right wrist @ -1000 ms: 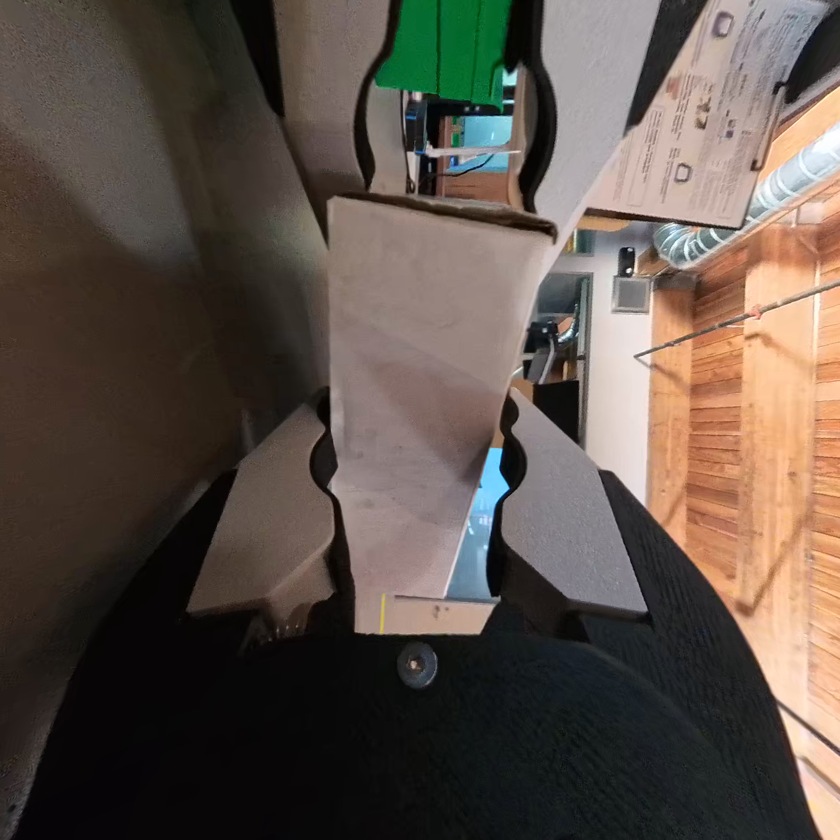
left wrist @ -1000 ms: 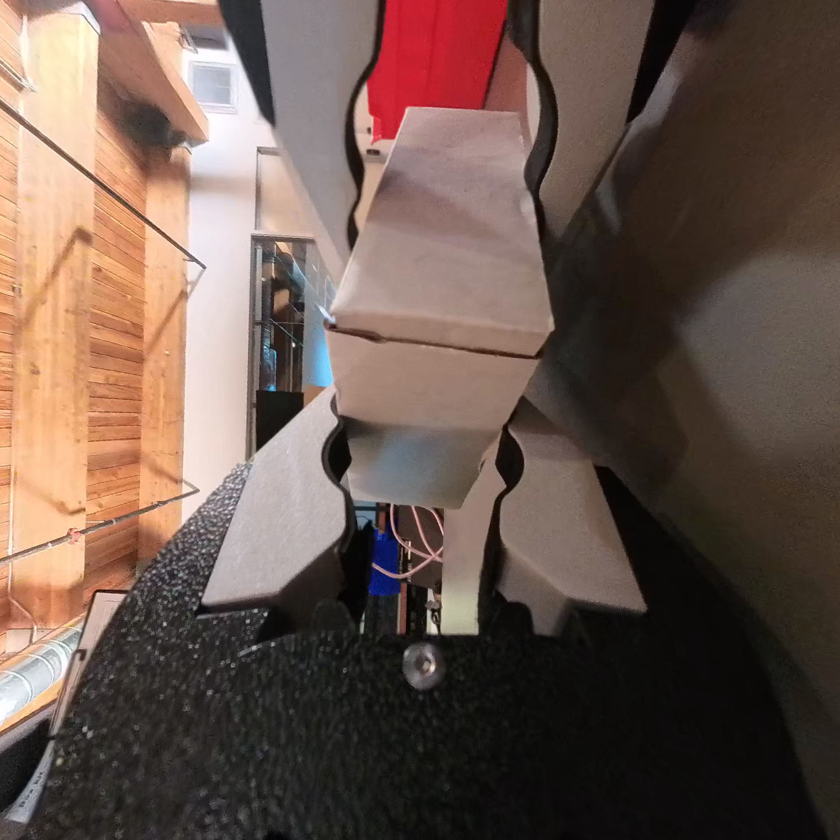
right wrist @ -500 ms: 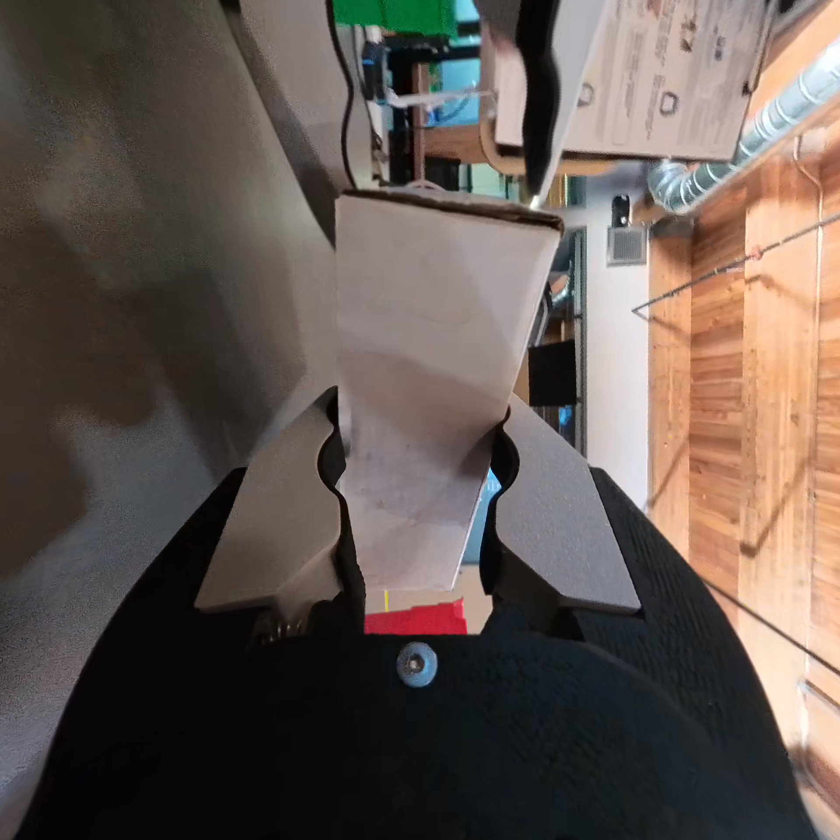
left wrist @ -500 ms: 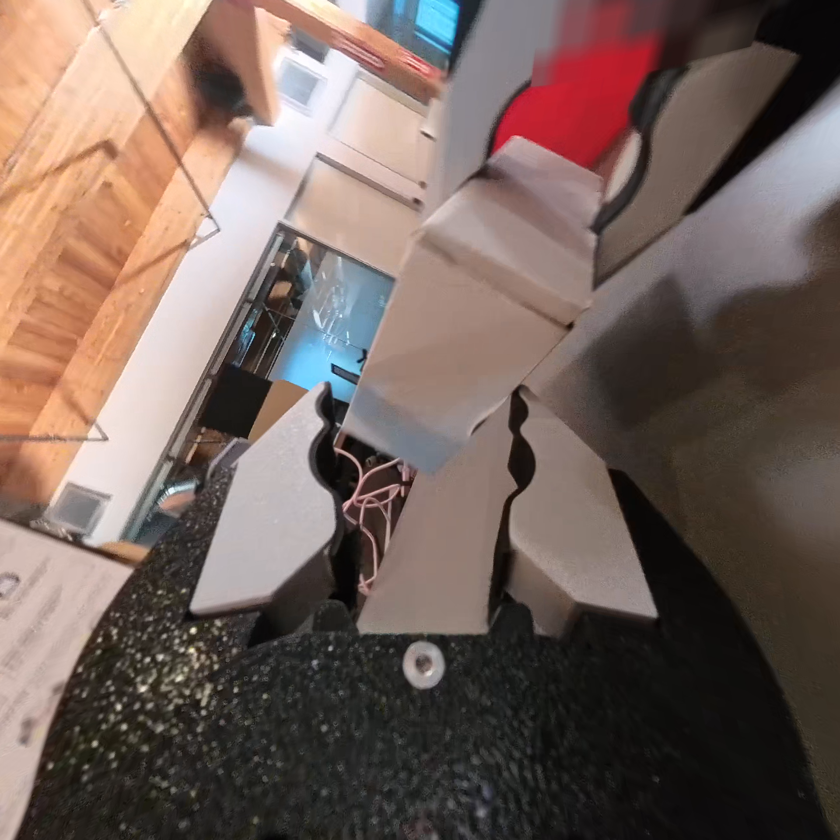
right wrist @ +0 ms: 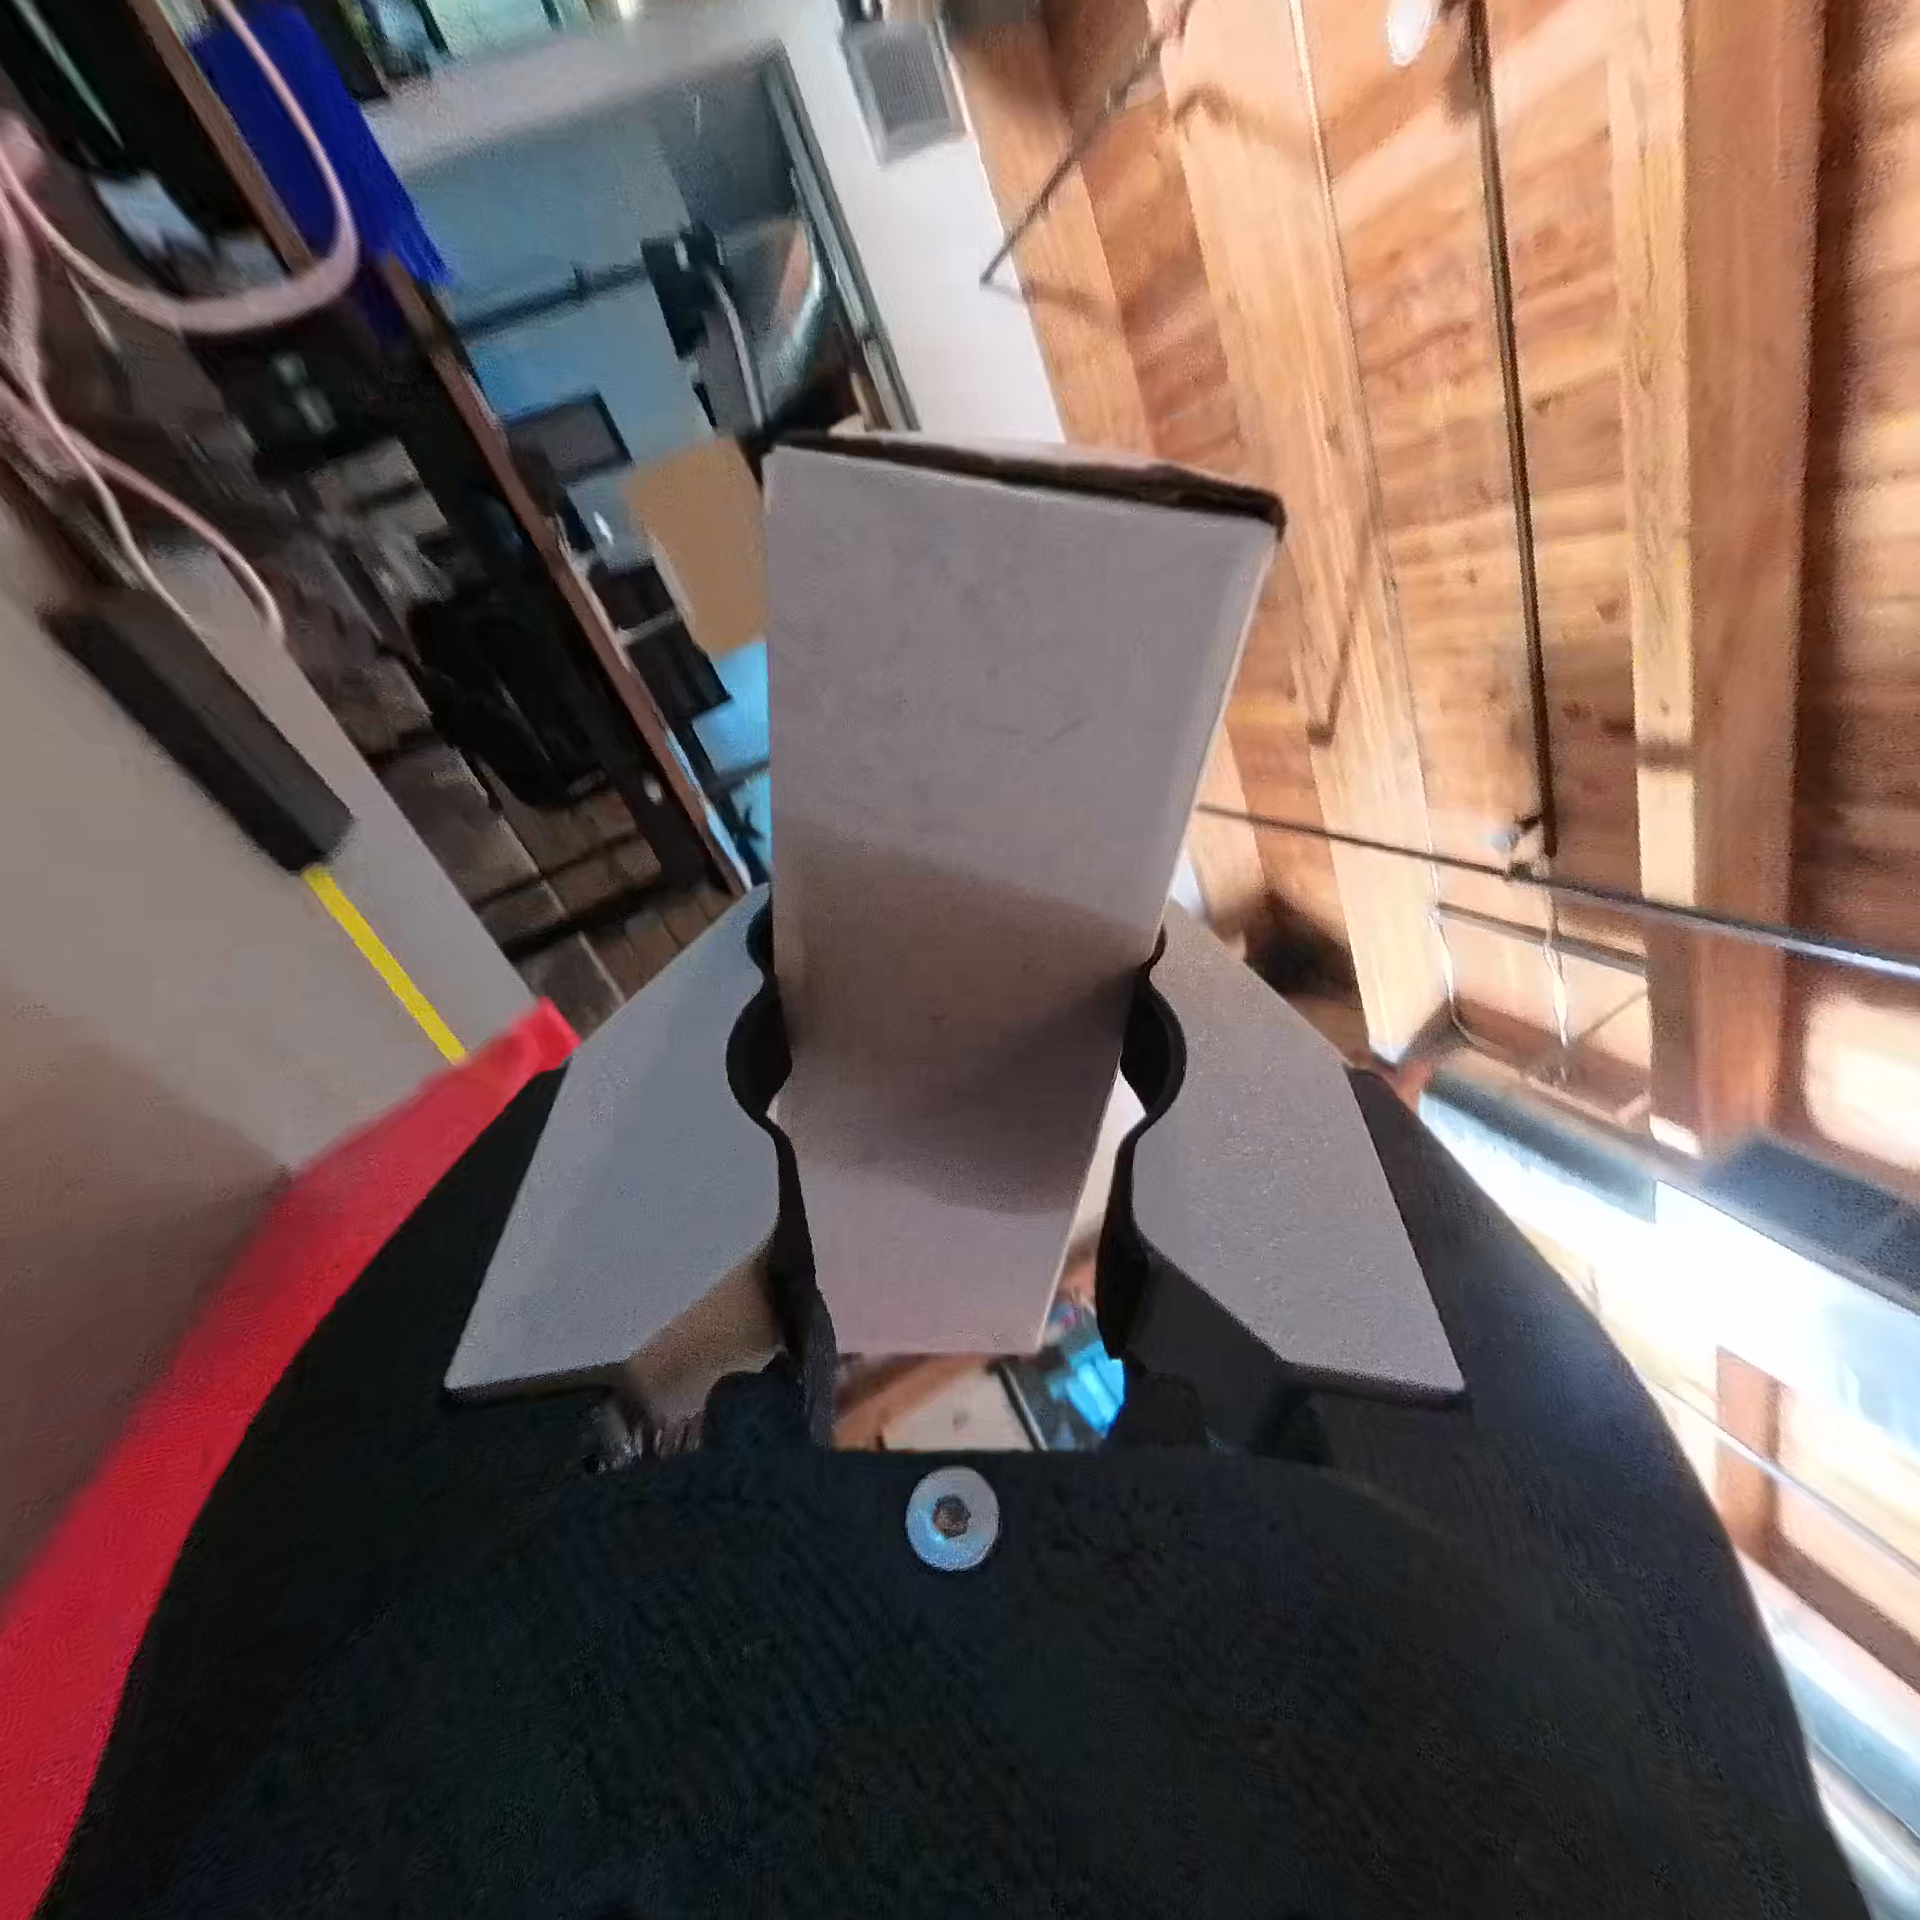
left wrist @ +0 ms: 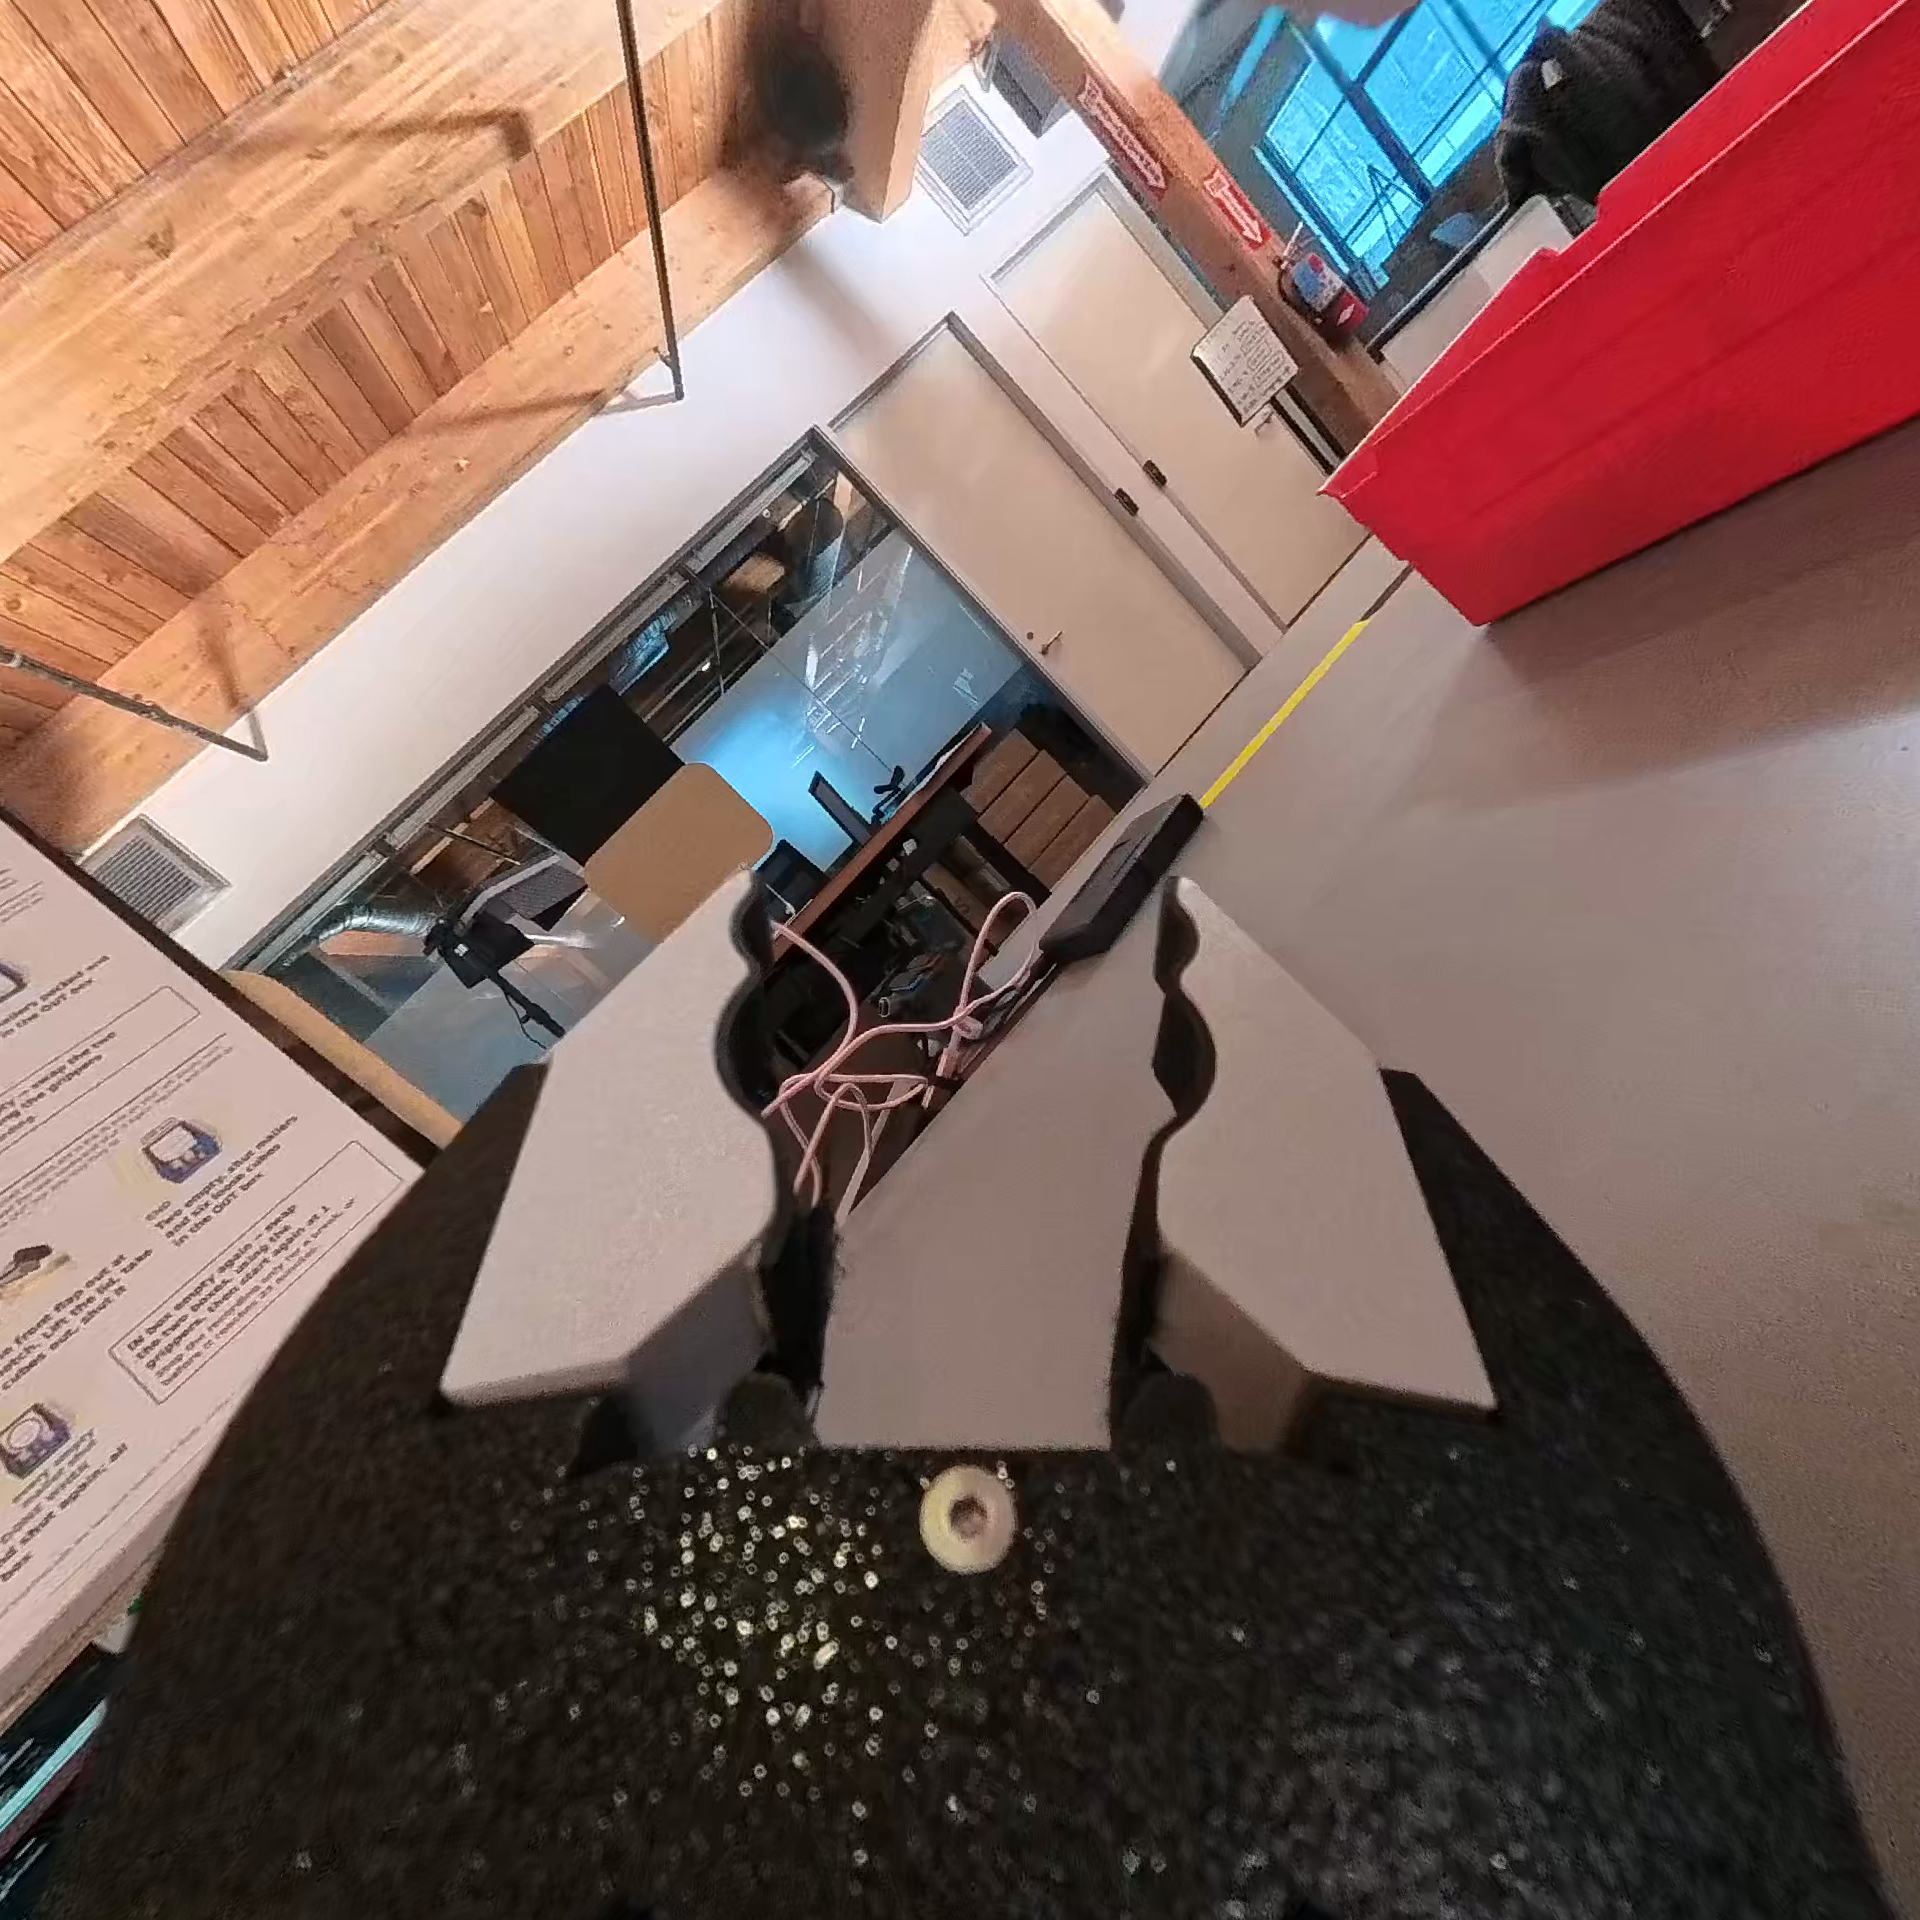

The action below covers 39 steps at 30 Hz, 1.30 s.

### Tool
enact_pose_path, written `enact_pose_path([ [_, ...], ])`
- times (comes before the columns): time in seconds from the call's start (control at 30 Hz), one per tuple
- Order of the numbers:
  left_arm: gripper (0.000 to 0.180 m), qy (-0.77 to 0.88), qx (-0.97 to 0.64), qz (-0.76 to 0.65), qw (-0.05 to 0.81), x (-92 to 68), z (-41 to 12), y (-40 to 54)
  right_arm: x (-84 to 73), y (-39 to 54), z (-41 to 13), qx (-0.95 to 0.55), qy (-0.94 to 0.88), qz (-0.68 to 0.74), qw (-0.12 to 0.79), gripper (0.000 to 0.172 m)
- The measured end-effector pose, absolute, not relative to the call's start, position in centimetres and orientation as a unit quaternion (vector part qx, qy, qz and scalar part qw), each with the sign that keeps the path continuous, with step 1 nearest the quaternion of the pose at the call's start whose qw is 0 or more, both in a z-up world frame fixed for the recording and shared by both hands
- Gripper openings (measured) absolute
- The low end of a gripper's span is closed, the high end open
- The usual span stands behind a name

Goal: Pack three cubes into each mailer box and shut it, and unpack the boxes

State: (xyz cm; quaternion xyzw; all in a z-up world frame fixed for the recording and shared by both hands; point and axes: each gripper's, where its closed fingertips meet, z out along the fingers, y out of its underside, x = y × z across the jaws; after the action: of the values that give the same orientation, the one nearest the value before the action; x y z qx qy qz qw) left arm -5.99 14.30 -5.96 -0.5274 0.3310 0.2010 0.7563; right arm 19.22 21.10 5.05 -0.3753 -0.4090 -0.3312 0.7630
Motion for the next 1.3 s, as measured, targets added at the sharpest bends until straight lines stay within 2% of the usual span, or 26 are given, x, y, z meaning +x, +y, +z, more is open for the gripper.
enact_pose_path([
  [0.1,0.071,0.331,-0.533,0.198,0.753,-5.9,-6.2,14.5,23.9,24.7,3.6,-0.424,-0.439,-0.362,0.704,0.064],
  [0.23,0.07,0.33,-0.539,0.193,0.75,-5.7,-6.5,14.8,29.0,30.0,-2.2,-0.494,-0.532,-0.385,0.57,0.064],
  [0.5,0.068,0.358,-0.538,0.213,0.733,-4.8,-7.5,15.1,30.0,33.8,-8.3,-0.49,-0.635,-0.396,0.446,0.064],
  [0.73,0.068,0.349,-0.55,0.207,0.73,-5.4,-7.7,15.4,29.4,35.6,-9.3,-0.472,-0.65,-0.404,0.437,0.065],
  [0.93,0.066,0.344,-0.558,0.212,0.725,-5.7,-7.9,15.6,29.1,35.1,-9.7,-0.546,-0.65,-0.312,0.426,0.067],
  [1.0,0.065,0.341,-0.563,0.22,0.72,-5.9,-8.0,15.8,28.5,34.4,-9.7,-0.586,-0.636,-0.242,0.44,0.072],
  [1.1,0.065,0.343,-0.565,0.224,0.716,-6.0,-8.1,15.8,28.2,33.4,-9.7,-0.616,-0.622,-0.169,0.453,0.092],
  [1.13,0.065,0.344,-0.564,0.223,0.717,-5.9,-8.1,15.8,28.4,33.1,-9.8,-0.62,-0.621,-0.162,0.451,0.093],
  [1.3,0.064,0.353,-0.56,0.225,0.715,-5.5,-8.1,15.6,30.2,32.0,-10.6,-0.633,-0.63,-0.179,0.413,0.085],
])
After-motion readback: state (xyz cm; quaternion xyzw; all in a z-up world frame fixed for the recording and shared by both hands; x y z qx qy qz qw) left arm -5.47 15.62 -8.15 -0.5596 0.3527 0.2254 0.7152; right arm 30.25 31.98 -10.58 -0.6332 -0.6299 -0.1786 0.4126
